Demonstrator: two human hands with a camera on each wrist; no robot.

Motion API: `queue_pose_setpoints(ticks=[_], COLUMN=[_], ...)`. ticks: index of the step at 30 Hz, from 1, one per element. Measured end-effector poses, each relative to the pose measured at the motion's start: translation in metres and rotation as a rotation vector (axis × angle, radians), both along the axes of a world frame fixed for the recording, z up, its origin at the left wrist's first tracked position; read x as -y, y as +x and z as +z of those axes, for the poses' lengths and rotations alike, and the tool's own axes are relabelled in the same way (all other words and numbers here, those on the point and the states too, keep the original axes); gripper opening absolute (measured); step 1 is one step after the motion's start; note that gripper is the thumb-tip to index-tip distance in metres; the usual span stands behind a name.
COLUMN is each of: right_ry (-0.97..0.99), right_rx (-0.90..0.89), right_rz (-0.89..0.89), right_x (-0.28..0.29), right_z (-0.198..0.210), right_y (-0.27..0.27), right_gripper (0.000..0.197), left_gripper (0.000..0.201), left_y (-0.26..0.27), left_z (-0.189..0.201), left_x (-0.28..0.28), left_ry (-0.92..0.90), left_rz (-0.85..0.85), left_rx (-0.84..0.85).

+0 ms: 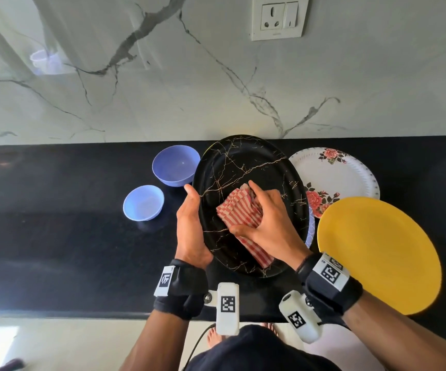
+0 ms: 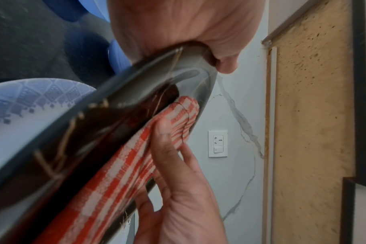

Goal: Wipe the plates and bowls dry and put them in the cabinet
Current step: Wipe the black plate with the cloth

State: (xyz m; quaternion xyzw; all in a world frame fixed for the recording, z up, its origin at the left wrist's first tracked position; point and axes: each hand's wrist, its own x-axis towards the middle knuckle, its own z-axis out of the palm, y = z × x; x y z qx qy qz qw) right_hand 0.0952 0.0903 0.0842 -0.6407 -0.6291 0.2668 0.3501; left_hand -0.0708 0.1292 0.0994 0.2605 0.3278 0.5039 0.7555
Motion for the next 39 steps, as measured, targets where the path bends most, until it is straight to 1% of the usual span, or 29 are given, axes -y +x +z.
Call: queue_pose_setpoints(ticks=[1,3,9,11,13,14,16,17,19,21,25,29,30,32,34,36,39], right_ry=[0.011,0.037,0.156,0.147,0.149,0.146,0.08,0.029,-0.04,-0.075,-0.09,-0.125,-0.131,-0.128,-0.138,-0.159,-0.161], right_rx=[0.009,0.046,0.093,0.078,0.089,0.093,0.055,0.036,0.043,0.084,0.105,0.101,0.115,0.168,0.18,0.149,0.065], right_rz=[0.015,0.045,0.066,0.086,0.09,0.092,0.08,0.062,0.018,-0.022,-0.078,-0.155,-0.166,-0.173,-0.19,-0.218,-0.25], right_x=[0.0,-0.001,-0.004,0.0,0.005,0.007,0.01,0.01,0.01,0.01,0.015,0.025,0.029,0.038,0.047,0.054,0.057], right_z=[0.0,0.002,0.018,0.019,0.018,0.017,0.014,0.014,0.012,0.011,0.008,0.008,0.009,0.009,0.009,0.008,0.004], right_y=[0.0,0.0,-0.002,-0.003,-0.004,-0.004,-0.002,-0.001,0.003,0.005,0.007,0.011,0.013,0.02,0.029,0.036,0.042], right_gripper=[0.111,0.103,0.042,0.034,0.04,0.048,0.068,0.075,0.082,0.079,0.06,0.06,0.057,0.046,0.037,0.036,0.041], left_gripper=[0.084,0.082,0.085,0.085,0.086,0.086,0.083,0.082,0.083,0.08,0.072,0.063,0.06,0.058,0.06,0.063,0.064], left_y=[0.0,-0.001,-0.001,-0.002,-0.004,-0.004,-0.004,-0.005,-0.006,-0.005,-0.006,-0.005,-0.004,-0.004,-0.004,-0.004,-0.002], left_z=[-0.001,-0.004,-0.005,-0.006,-0.004,-0.002,0.0,0.0,0.0,0.0,0.001,0.007,0.009,0.012,0.014,0.015,0.017], left_x=[0.0,0.0,0.003,0.003,0.005,0.005,0.006,0.007,0.008,0.011,0.016,0.019,0.019,0.018,0.017,0.015,0.013], left_ry=[0.0,-0.004,-0.017,-0.018,-0.019,-0.021,-0.026,-0.027,-0.027,-0.04,-0.1,-0.113,-0.116,-0.112,-0.1,-0.1,-0.073], left_rz=[0.002,0.014,-0.002,0.0,-0.003,-0.009,0.003,0.009,0.001,-0.015,0.0,0.037,0.063,0.088,0.104,0.125,0.151], left_rx=[0.01,0.019,0.016,0.014,0.012,0.016,0.012,0.006,0.0,-0.003,0.01,0.029,0.031,0.056,0.075,0.092,0.102])
